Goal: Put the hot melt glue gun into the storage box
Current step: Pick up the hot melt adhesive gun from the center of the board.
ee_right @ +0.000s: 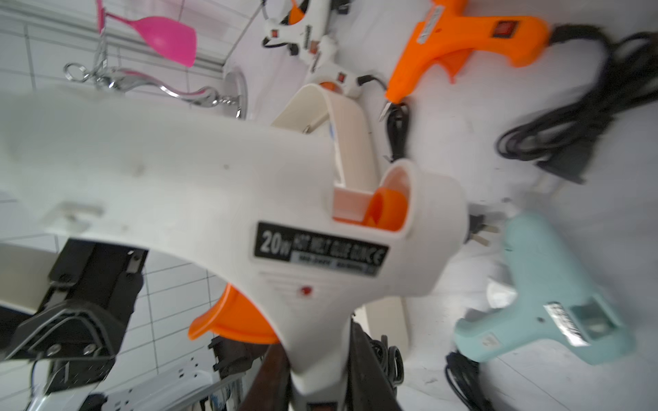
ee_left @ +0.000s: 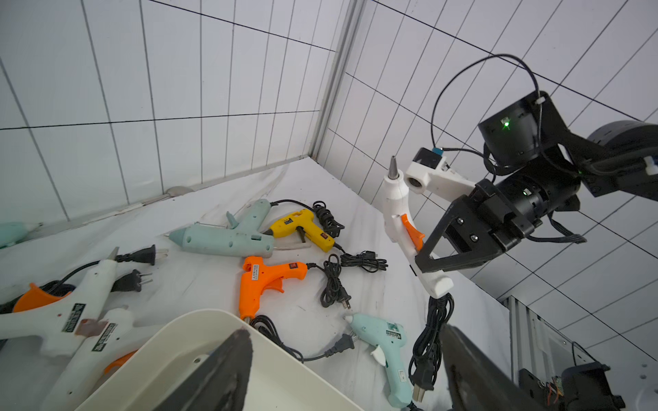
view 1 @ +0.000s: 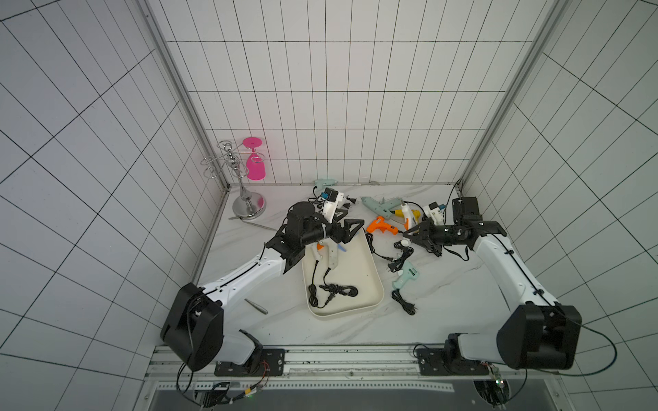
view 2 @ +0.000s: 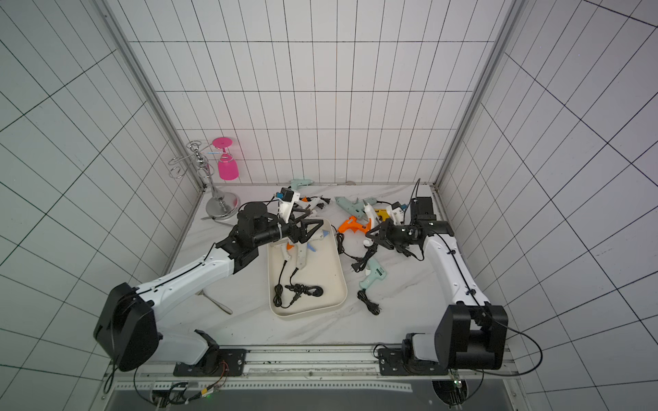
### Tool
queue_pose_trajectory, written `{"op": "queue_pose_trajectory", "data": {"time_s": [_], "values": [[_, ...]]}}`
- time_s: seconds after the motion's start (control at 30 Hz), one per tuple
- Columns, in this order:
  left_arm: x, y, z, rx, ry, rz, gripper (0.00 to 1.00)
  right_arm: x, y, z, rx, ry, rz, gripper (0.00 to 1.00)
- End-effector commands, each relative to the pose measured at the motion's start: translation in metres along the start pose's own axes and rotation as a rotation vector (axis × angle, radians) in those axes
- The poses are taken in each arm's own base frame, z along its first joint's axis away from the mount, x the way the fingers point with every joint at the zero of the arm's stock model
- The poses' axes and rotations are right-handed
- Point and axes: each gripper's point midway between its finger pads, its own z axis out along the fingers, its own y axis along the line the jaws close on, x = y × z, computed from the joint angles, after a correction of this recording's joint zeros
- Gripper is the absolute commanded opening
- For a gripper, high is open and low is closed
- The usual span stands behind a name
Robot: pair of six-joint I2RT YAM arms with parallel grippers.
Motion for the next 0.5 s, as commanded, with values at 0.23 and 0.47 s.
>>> {"op": "queue_pose_trajectory", "data": {"time_s": [0.23,0.47], "values": [[-0.040,-0.030,0.011,0.168,-0.106,0.126,0.82,0.048,0.094,0.035,-0.301,0.281,-0.181,0.16],[-0.024,-0.037,0.007,0.217,-0.107,0.090,0.75,0.056,0.105,0.040,-0.339,0.337,-0.167,0.16]]}}
